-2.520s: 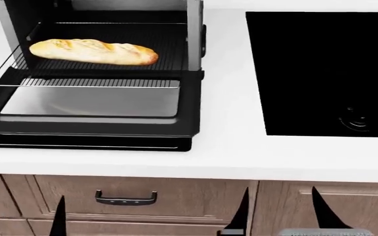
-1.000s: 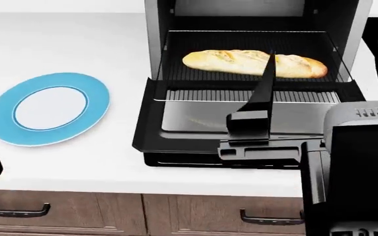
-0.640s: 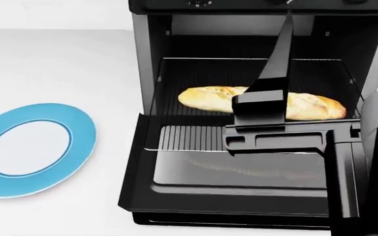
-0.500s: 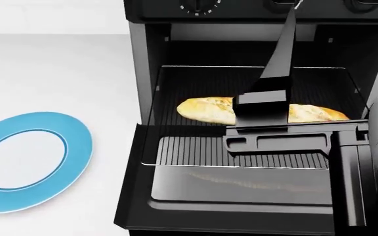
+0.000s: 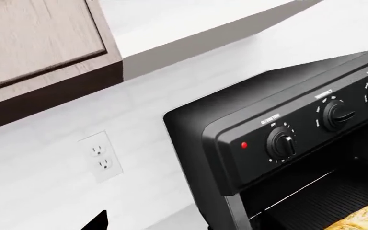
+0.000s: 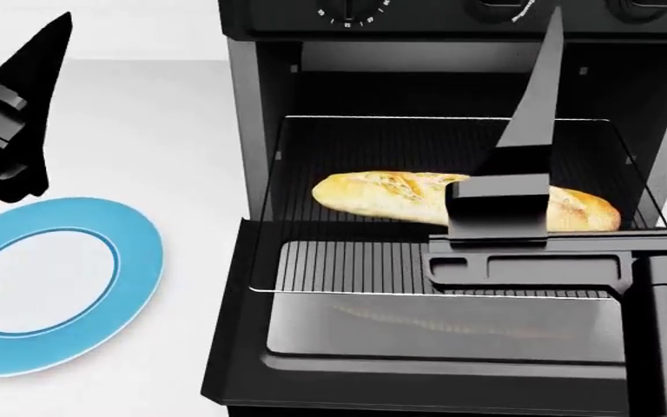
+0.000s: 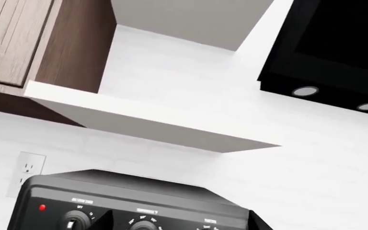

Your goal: Pick the baguette from the rack and place it on the plate on the counter.

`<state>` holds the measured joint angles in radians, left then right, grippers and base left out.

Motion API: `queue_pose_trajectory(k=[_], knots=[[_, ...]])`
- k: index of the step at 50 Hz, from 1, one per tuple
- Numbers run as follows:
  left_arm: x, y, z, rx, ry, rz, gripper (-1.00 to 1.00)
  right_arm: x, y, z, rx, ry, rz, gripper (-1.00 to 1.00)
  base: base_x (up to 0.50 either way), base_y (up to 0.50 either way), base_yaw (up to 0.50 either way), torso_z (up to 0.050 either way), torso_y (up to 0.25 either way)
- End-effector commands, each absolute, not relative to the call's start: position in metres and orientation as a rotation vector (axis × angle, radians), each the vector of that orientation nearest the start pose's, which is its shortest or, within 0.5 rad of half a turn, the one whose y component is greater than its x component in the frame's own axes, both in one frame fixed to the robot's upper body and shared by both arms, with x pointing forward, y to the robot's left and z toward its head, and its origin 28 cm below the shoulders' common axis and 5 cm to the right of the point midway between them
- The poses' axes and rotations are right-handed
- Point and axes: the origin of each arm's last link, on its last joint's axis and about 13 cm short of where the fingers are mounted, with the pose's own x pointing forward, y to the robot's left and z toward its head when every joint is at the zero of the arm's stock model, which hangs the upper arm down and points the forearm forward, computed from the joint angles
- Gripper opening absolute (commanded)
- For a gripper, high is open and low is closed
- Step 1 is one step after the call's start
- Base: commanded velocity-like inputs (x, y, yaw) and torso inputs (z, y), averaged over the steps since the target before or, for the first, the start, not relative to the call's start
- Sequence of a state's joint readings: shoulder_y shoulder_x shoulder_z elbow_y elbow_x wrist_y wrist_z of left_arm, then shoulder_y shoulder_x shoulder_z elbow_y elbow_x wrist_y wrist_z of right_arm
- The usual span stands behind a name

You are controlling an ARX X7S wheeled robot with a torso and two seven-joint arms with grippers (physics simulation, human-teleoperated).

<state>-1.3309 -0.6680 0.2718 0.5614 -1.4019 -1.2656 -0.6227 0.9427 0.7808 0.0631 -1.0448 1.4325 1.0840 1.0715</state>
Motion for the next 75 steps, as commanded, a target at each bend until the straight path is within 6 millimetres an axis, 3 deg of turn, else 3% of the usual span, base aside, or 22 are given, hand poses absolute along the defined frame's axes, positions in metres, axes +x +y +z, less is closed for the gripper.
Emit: queue_pose_trajectory(k=[1,11,21,33,39,47,59,75], knots=[[0.270,0.215,0.347,0.316,-0.123,-0.563,1.00,0.154,-0.131,0.293,-0.201,-0.569,-0.086,1.00,0.00,0.00,0.00,0.000,0.000],[0.299,0.195,0.360,0.337,-0.005,-0.760,1.00,0.155,-0.130,0.292,-0.195,-0.565,-0.079,1.00,0.00,0.00,0.00,0.000,0.000],[0.326,0.176,0.358,0.380,0.144,-0.930,1.00,0.154,-0.132,0.289,-0.187,-0.562,-0.076,1.00,0.00,0.00,0.00,0.000,0.000],[0.363,0.155,0.364,0.457,0.244,-0.987,1.00,0.153,-0.135,0.288,-0.176,-0.566,-0.080,1.00,0.00,0.00,0.00,0.000,0.000],[0.384,0.143,0.353,0.475,0.329,-1.001,1.00,0.154,-0.139,0.284,-0.165,-0.560,-0.082,1.00,0.00,0.00,0.00,0.000,0.000],[0.403,0.141,0.354,0.472,0.380,-1.017,1.00,0.153,-0.139,0.282,-0.164,-0.555,-0.083,1.00,0.00,0.00,0.00,0.000,0.000],[0.402,0.141,0.354,0.435,0.439,-1.070,1.00,0.154,-0.139,0.278,-0.155,-0.552,-0.081,1.00,0.00,0.00,0.00,0.000,0.000],[0.406,0.139,0.331,0.437,0.480,-1.103,1.00,0.159,-0.141,0.270,-0.142,-0.536,-0.078,1.00,0.00,0.00,0.00,0.000,0.000]])
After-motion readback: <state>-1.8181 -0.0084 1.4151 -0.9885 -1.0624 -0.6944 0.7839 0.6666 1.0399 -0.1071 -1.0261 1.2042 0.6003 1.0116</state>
